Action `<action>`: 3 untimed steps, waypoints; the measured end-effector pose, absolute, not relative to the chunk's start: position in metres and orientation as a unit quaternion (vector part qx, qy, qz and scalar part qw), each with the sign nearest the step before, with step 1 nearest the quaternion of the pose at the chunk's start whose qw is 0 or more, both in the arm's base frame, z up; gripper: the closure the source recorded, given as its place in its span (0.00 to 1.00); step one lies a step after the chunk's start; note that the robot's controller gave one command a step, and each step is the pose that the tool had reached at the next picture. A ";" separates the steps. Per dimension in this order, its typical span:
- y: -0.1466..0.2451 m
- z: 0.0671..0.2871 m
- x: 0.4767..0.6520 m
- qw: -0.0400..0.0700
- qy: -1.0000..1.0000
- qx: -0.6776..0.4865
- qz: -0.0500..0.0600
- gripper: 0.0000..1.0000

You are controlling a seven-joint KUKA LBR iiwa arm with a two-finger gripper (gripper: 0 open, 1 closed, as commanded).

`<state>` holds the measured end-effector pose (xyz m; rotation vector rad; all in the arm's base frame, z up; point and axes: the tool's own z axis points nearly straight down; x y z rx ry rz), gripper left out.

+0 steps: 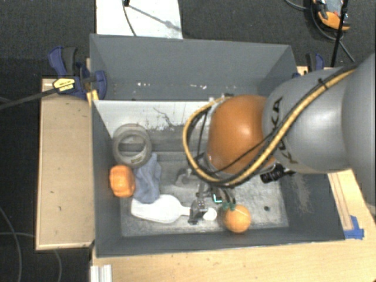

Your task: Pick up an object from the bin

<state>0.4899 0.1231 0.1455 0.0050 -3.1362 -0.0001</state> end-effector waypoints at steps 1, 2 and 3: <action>0.123 0.149 0.492 -0.001 -1.000 -0.001 -0.001 0.00; 0.149 0.069 0.480 -0.004 -0.999 -0.033 -0.002 0.00; 0.140 0.071 0.479 -0.001 -0.997 -0.081 -0.001 0.00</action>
Offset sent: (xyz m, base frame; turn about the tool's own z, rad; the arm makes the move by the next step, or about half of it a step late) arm -0.0117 0.0242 -0.0755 0.0691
